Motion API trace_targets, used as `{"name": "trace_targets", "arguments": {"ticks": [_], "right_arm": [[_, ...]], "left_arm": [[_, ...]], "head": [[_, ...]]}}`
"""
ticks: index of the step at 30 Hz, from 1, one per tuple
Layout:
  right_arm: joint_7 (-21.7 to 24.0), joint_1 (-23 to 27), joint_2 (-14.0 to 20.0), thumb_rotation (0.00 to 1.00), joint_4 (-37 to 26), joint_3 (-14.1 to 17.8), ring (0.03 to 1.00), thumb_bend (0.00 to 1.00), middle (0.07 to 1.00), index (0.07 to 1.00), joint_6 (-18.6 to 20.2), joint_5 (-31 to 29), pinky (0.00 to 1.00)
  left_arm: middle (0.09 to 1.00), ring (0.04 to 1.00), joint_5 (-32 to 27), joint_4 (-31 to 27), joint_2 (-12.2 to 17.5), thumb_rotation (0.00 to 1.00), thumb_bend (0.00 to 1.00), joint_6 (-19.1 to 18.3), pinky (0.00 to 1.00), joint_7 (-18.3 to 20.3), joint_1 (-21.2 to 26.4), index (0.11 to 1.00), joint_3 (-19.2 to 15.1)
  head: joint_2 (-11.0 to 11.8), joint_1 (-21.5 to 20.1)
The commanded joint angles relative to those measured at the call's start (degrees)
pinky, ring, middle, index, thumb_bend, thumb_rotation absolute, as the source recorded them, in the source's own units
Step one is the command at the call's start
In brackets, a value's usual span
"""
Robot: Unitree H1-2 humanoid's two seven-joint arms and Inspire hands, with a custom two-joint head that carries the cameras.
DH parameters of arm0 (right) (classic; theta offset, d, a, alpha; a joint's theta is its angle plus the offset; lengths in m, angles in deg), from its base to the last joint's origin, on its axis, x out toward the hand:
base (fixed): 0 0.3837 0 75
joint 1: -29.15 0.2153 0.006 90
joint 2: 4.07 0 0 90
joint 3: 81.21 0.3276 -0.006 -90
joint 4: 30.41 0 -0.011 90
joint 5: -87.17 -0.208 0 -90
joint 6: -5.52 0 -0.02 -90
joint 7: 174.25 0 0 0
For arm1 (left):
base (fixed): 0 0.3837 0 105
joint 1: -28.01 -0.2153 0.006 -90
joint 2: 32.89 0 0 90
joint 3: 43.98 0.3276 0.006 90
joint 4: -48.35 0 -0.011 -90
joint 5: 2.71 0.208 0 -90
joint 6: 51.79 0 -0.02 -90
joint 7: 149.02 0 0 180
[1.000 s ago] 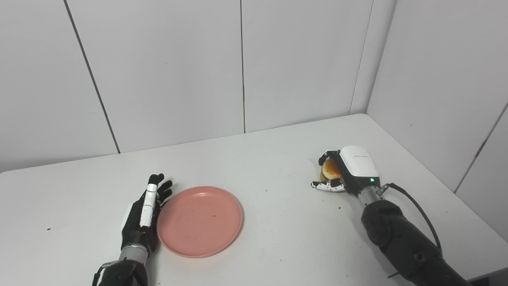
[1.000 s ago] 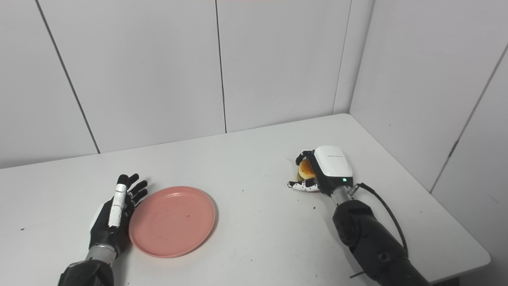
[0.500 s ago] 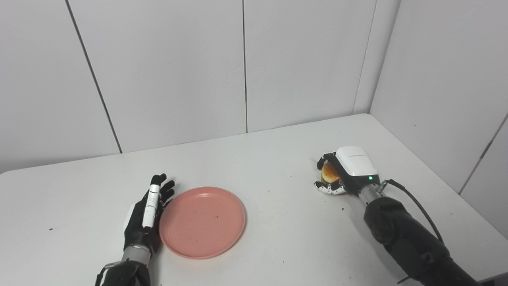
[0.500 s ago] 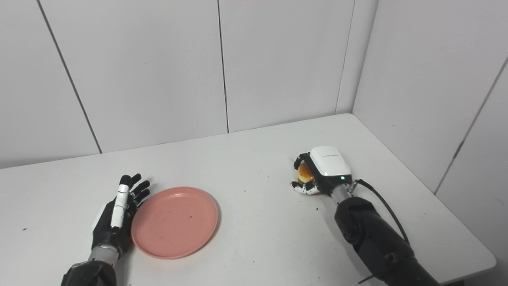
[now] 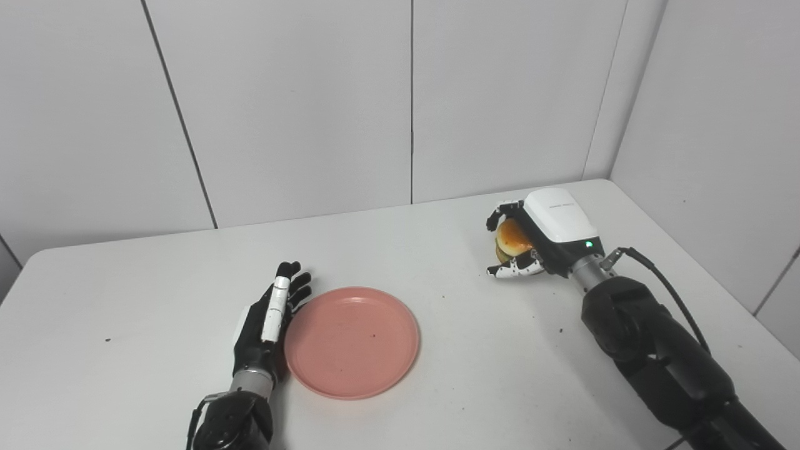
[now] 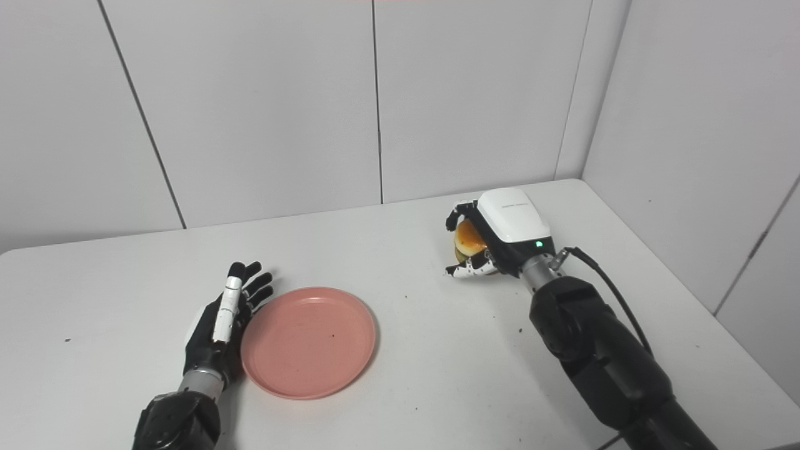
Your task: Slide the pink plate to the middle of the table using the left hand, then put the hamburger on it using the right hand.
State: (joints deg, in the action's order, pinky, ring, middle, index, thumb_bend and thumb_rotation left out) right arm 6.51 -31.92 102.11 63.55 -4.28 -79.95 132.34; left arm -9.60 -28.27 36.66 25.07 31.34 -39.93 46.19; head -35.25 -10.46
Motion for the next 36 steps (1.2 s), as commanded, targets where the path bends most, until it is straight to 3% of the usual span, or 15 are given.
{"name": "trace_targets", "arguments": {"ticks": [1,10,19,27,36], "right_arm": [[1.0,3.5,-0.5,0.01,-3.5,0.9,0.371,0.52,0.426,0.525,1.4,0.8,0.30],[4.8,5.0,-5.0,0.01,-7.7,0.8,0.381,0.52,0.436,0.523,0.8,1.0,0.31],[8.2,5.3,-10.4,0.00,-11.5,-0.5,0.356,0.52,0.429,0.523,1.1,1.9,0.28],[6.7,4.4,-14.2,0.00,-10.4,-1.9,0.356,0.52,0.428,0.525,-2.0,1.3,0.29],[5.5,3.5,-16.7,0.00,-8.4,-4.2,0.368,0.52,0.435,0.521,-3.6,1.0,0.30]], "left_arm": [[0.859,0.888,0.7,-0.1,-0.8,0.85,0.83,0.5,0.83,-0.3,2.5,0.837,0.3],[0.857,0.882,1.4,-0.1,-1.4,0.85,0.84,0.4,0.81,-1.0,2.5,0.855,0.4],[0.854,0.899,1.5,0.6,-2.4,0.85,0.86,0.6,0.91,-1.3,2.8,0.867,0.7],[0.850,0.895,1.9,0.8,-3.1,0.84,0.87,0.8,0.91,-2.0,2.6,0.863,0.9],[0.851,0.898,2.6,0.9,-3.2,0.84,0.86,0.6,0.89,-2.4,2.5,0.871,1.1]], "head": [[0.1,0.7],[0.1,3.1],[-0.3,5.9],[-0.2,9.7],[-0.4,10.8]]}}
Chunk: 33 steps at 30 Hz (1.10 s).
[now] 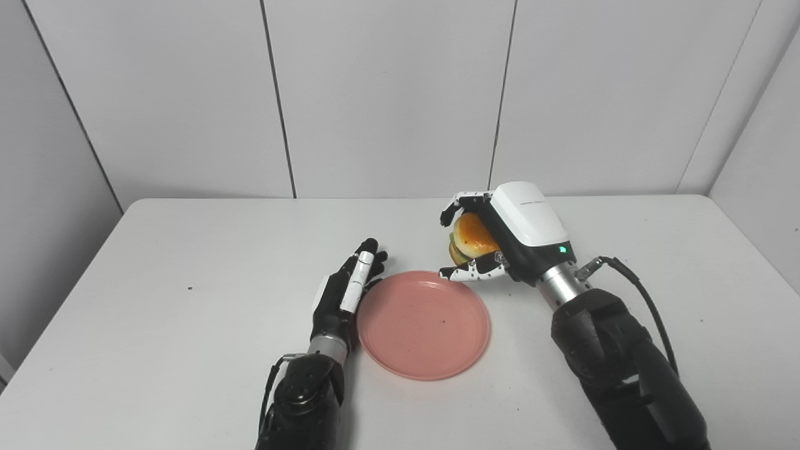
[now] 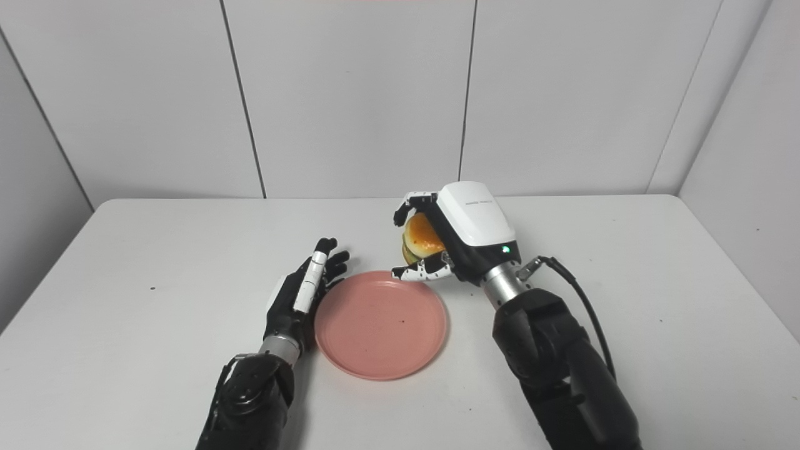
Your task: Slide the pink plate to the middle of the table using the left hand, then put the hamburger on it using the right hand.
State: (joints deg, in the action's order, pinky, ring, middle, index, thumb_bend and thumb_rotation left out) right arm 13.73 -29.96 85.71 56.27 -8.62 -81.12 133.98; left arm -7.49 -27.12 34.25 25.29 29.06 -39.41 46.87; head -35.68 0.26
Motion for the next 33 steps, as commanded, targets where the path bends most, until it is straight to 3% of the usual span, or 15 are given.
{"name": "trace_targets", "arguments": {"ticks": [1,22,33], "right_arm": [[-1.7,1.4,-0.6,0.00,-1.0,-0.1,0.374,0.52,0.435,0.522,-2.5,-0.8,0.31],[-4.2,1.1,-3.2,0.00,6.0,-4.3,0.354,0.52,0.419,0.526,-4.8,-0.4,0.29],[-4.4,0.7,-3.7,0.00,8.1,-6.3,0.399,0.52,0.434,0.523,-5.1,0.0,0.32]], "left_arm": [[0.850,0.897,0.6,-0.2,-0.8,0.84,0.86,0.4,0.89,-0.2,2.0,0.870,0.5],[0.867,0.884,1.5,0.8,-1.2,0.86,0.85,1.2,0.89,-0.1,2.3,0.874,0.8],[0.885,0.896,1.4,0.9,-1.3,0.86,0.84,1.4,0.89,-0.1,1.9,0.873,0.9]], "head": [[0.0,0.2],[0.0,1.0],[-0.2,1.3]]}}
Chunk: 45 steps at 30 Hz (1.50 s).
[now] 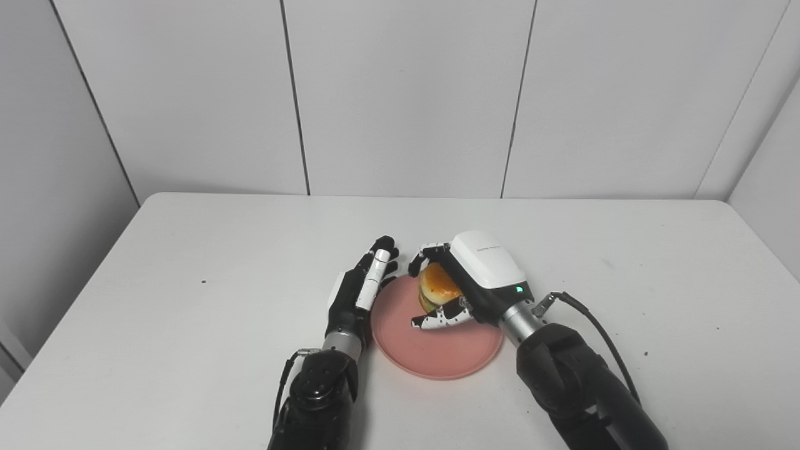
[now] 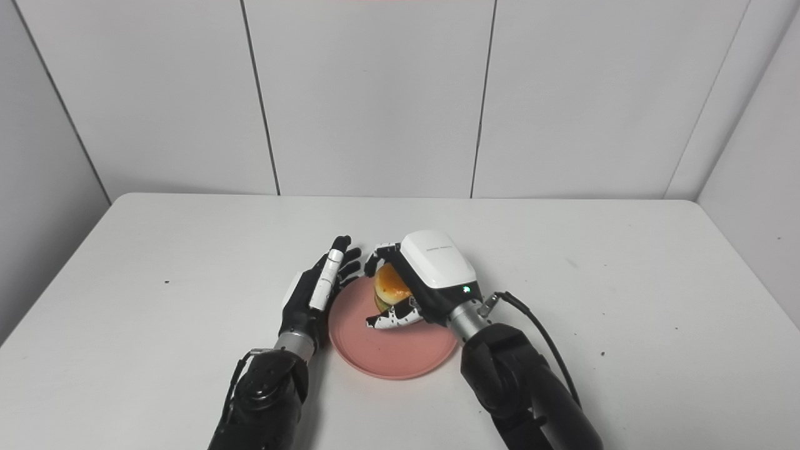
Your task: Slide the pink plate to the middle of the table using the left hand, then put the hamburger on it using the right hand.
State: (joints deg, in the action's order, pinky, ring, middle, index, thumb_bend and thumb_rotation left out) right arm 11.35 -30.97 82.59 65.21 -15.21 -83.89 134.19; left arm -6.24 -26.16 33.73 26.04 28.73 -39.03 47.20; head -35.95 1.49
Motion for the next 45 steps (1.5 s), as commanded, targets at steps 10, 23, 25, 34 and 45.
{"name": "trace_targets", "arguments": {"ticks": [10,23,25,34,45], "right_arm": [[-3.1,1.0,-0.4,0.00,0.6,-0.1,0.366,0.52,0.418,0.526,-3.8,-0.6,0.30],[-3.0,0.9,-0.4,0.01,2.1,-0.4,0.393,0.52,0.435,0.523,-3.7,-1.0,0.32],[-3.0,0.9,-0.4,0.00,2.7,-0.4,0.395,0.52,0.438,0.524,-3.7,-1.1,0.32],[-2.6,1.2,0.0,0.00,4.7,-1.3,0.400,0.52,0.445,0.521,-2.8,-0.5,0.32],[-5.6,1.3,0.1,0.01,8.9,-2.6,0.389,0.52,0.444,0.517,-4.0,0.3,0.32]], "left_arm": [[0.876,0.894,0.3,0.6,-0.8,0.85,0.84,1.0,0.88,0.3,1.6,0.881,0.6],[0.867,0.883,-0.1,1.0,-1.0,0.84,0.86,1.7,0.84,0.6,1.4,0.875,0.7],[0.862,0.882,0.1,0.9,-1.0,0.85,0.86,1.6,0.83,0.7,1.4,0.871,0.9],[0.855,0.873,0.4,0.5,-0.8,0.86,0.86,1.1,0.87,0.5,1.2,0.856,1.3],[0.870,0.882,0.7,0.1,-0.7,0.89,0.85,0.5,0.87,0.4,1.0,0.853,1.8]], "head": [[0.0,0.0],[-0.5,0.2],[-0.5,0.2],[-0.7,0.1],[-1.0,-0.2]]}}
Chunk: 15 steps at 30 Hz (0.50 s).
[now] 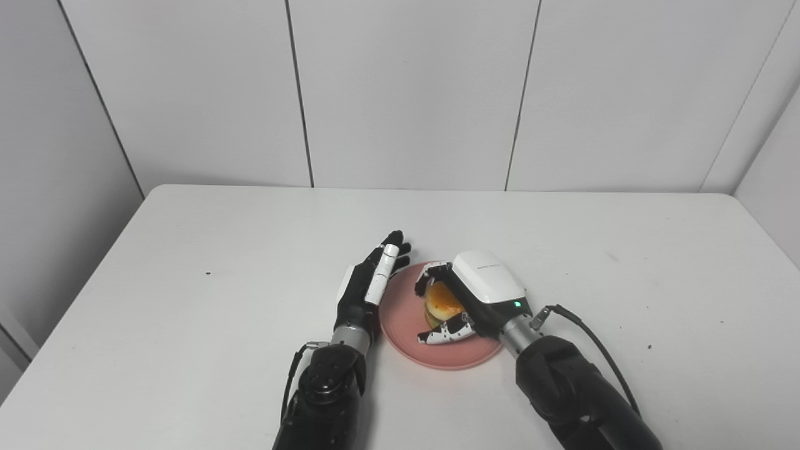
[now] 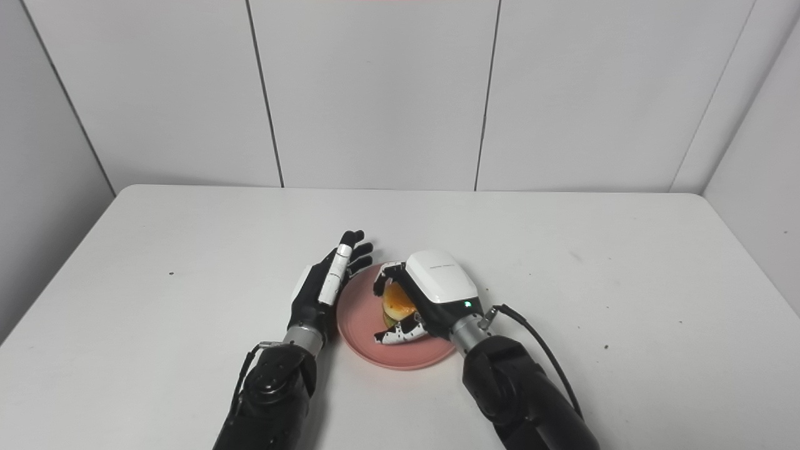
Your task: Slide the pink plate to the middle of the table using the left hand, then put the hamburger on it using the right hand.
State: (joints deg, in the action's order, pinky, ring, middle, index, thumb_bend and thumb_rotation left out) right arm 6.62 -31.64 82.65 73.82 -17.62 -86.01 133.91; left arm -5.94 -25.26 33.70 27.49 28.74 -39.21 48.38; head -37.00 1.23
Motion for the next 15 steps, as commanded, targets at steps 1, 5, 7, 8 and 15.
{"name": "trace_targets", "arguments": {"ticks": [1,5,7,8,15], "right_arm": [[-1.0,1.9,0.1,0.01,0.4,-0.3,0.391,0.52,0.445,0.517,-1.9,0.6,0.32],[-0.6,1.7,0.2,0.01,0.2,-0.3,0.417,0.52,0.454,0.515,-1.5,0.4,0.34],[-0.7,1.7,0.2,0.01,0.2,-0.3,0.440,0.52,0.464,0.513,-1.5,0.4,0.36],[-0.7,1.7,0.2,0.01,0.2,-0.3,0.453,0.52,0.469,0.510,-1.6,0.4,0.37],[2.0,1.5,0.5,0.16,-1.5,0.0,0.520,0.51,0.595,0.495,-1.0,-1.2,0.42]], "left_arm": [[0.870,0.882,0.2,-0.6,-0.7,0.89,0.85,-0.9,0.87,0.4,1.2,0.853,0.5],[0.869,0.869,0.0,-0.6,-0.8,0.87,0.86,-1.0,0.86,0.5,1.2,0.844,0.3],[0.868,0.866,0.1,-0.5,-0.8,0.87,0.86,-1.0,0.86,0.5,1.2,0.839,0.3],[0.867,0.865,0.1,-0.5,-0.8,0.87,0.86,-1.0,0.85,0.4,1.2,0.835,0.3],[0.869,0.885,0.0,-0.3,-0.3,0.86,0.86,-0.1,0.79,1.2,1.1,0.821,0.5]], "head": [[0.1,0.1],[0.1,-0.1],[0.1,-0.1],[0.1,-0.1],[-0.1,-0.3]]}}
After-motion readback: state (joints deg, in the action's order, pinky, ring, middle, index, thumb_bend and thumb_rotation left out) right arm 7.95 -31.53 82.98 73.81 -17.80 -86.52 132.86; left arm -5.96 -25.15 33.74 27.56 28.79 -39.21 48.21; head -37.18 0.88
